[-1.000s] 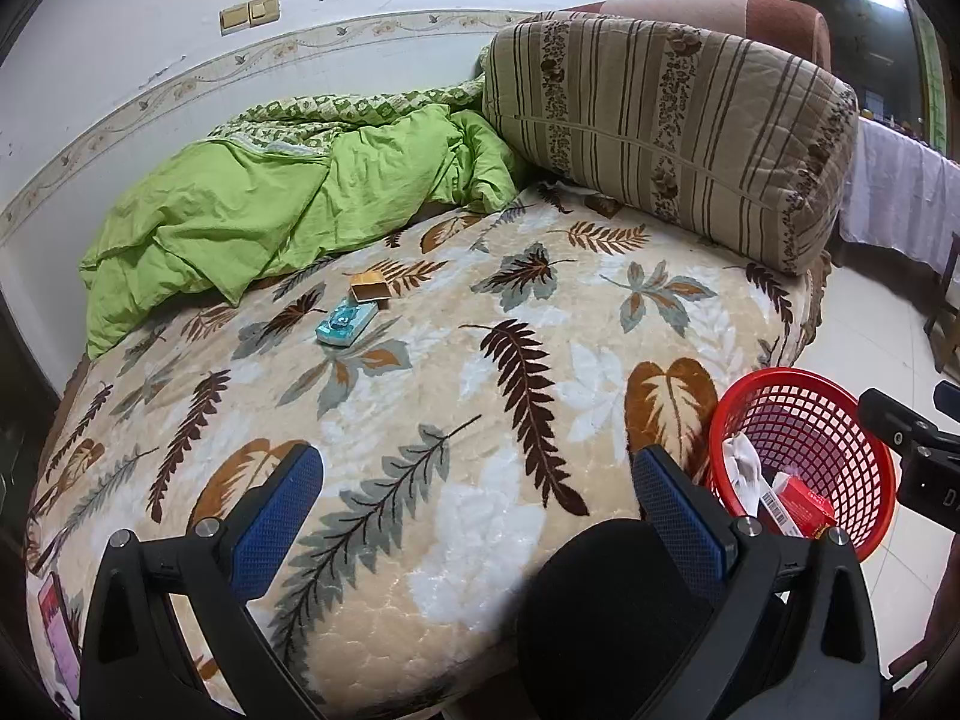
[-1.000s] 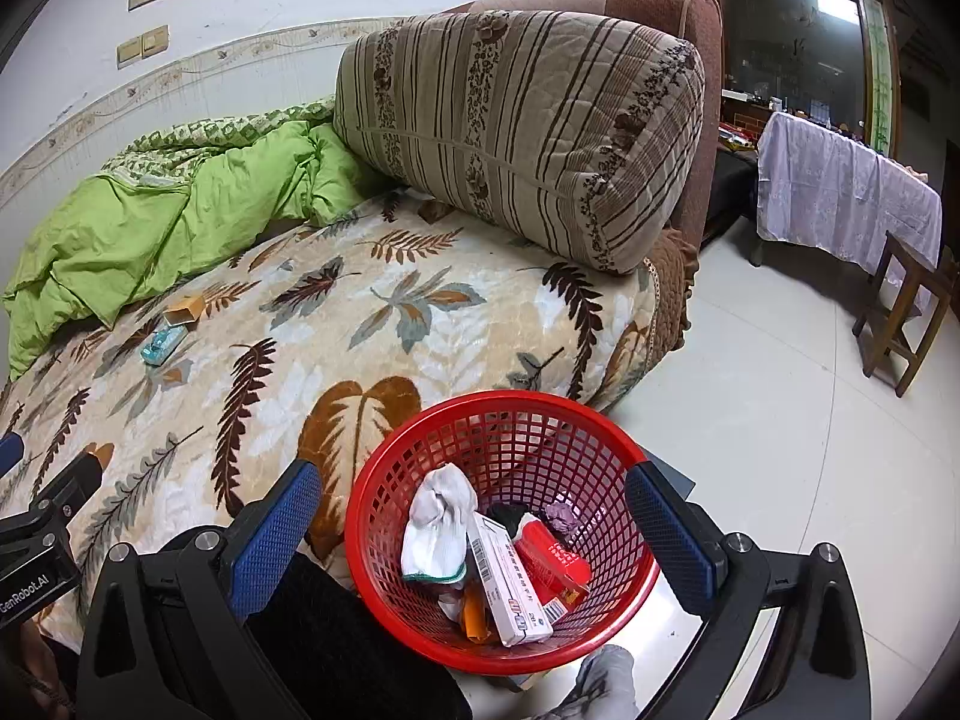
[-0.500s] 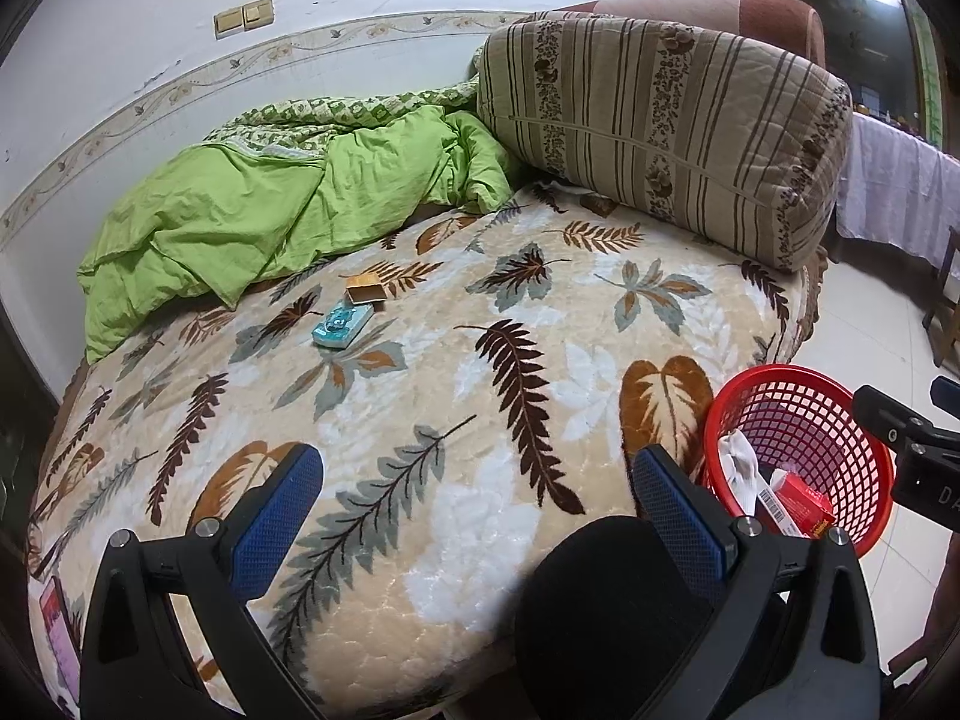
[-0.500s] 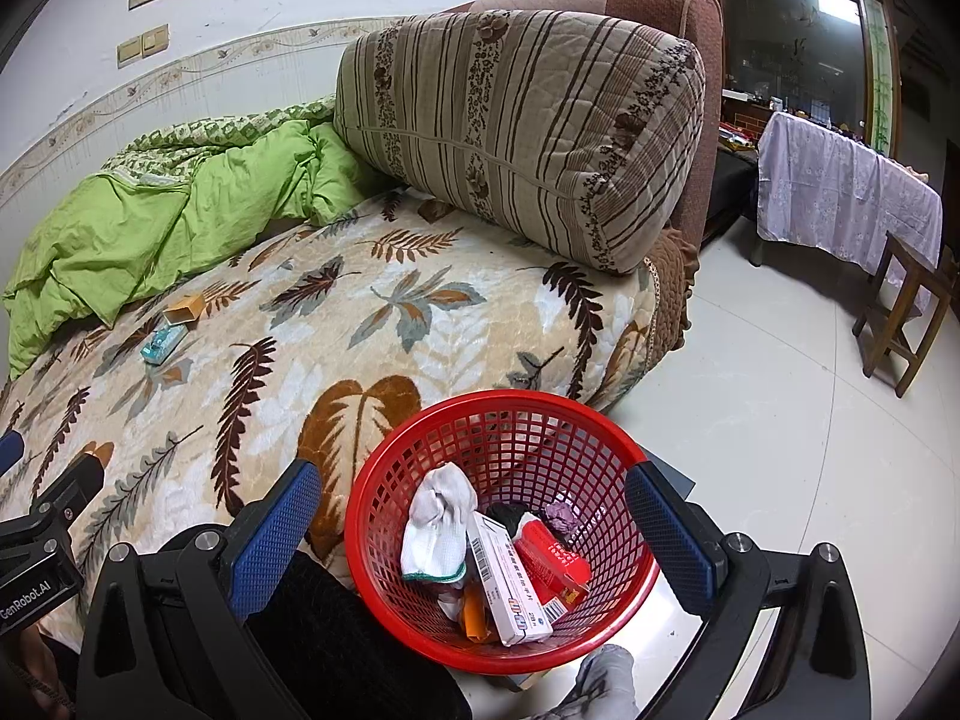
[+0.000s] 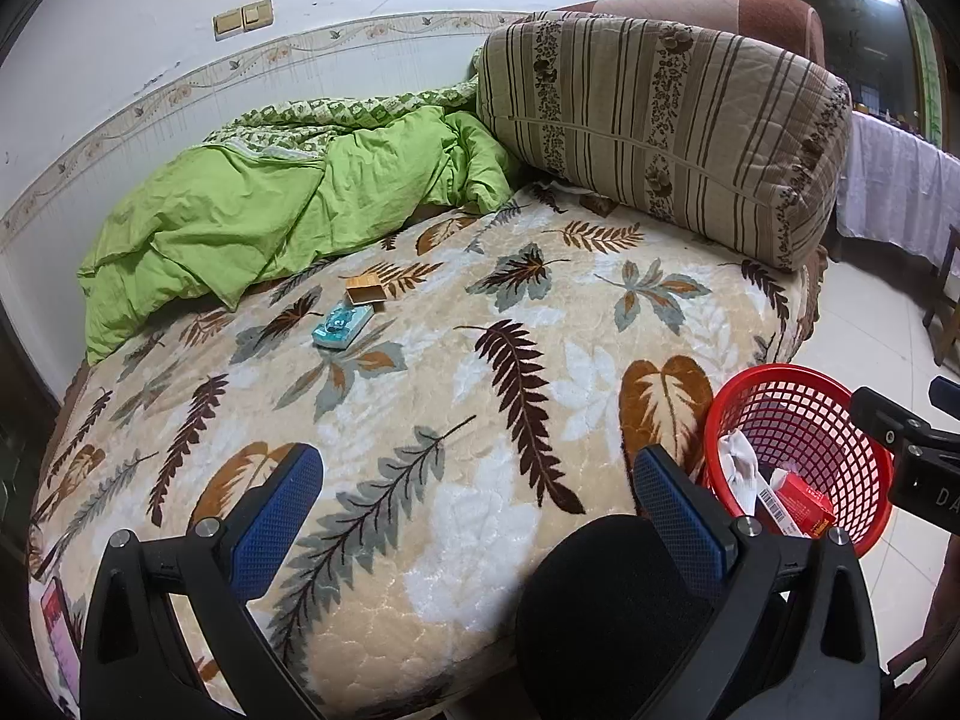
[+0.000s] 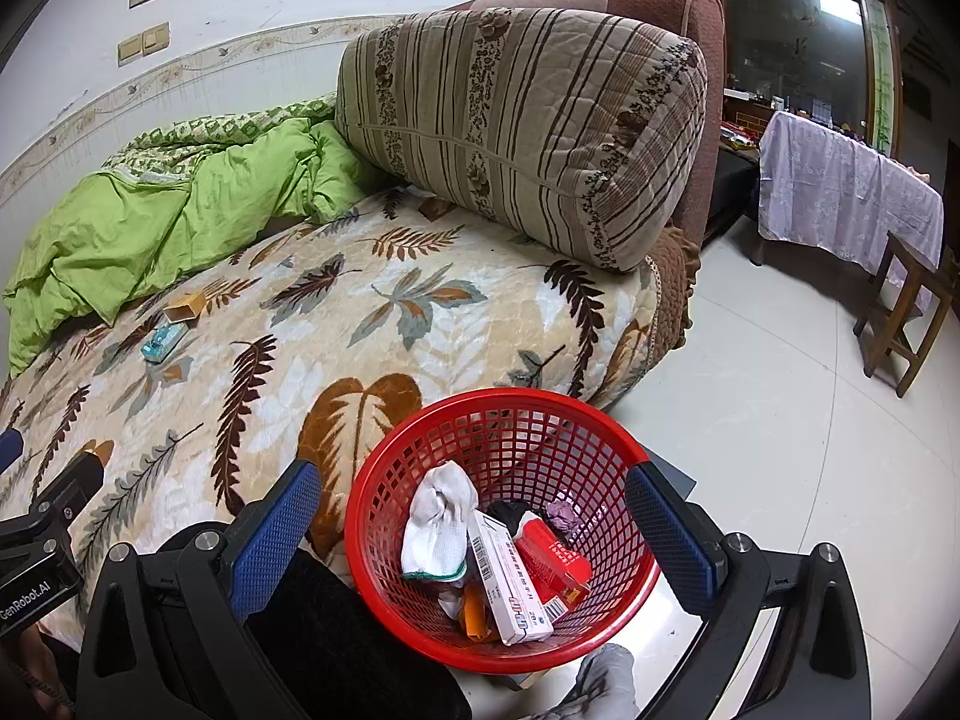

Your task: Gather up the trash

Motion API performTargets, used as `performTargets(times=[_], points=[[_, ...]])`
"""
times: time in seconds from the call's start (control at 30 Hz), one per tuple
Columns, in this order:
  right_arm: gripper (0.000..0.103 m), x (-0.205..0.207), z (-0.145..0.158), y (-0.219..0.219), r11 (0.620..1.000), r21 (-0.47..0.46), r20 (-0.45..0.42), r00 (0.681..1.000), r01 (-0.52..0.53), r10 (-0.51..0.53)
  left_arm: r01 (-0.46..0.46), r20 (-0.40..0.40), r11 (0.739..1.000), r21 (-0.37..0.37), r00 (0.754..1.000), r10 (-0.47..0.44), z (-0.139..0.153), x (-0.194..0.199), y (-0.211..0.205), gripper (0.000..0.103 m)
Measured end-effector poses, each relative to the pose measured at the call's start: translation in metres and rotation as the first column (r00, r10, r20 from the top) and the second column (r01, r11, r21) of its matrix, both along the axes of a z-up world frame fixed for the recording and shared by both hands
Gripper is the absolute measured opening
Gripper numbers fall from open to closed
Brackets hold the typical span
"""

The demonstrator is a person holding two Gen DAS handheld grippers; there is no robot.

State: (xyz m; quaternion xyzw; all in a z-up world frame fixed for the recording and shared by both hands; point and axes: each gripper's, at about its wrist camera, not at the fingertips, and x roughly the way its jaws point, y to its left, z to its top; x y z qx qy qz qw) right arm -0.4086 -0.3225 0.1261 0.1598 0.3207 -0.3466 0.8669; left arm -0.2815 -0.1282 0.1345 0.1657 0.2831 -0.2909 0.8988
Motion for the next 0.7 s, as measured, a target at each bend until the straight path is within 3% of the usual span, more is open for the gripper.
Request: performTargets(times=[0.4,0.7], points=[[0.102,0.001,0.000,0.001,1.000,0.000,-0.001,1.000,-0.003,0.003,-0.007,0.000,1.000,0.002,1.000,0.007,0.000,-0.001,-0.001,0.103],[0.102,0.020,-0.001,0.013,0.996,-0.029,-0.029,0.996,-0.085,0.084,-0.034,-0.013,0.999,-0.011,0.999,0.034,0.001,0.012,0.011,0.103]])
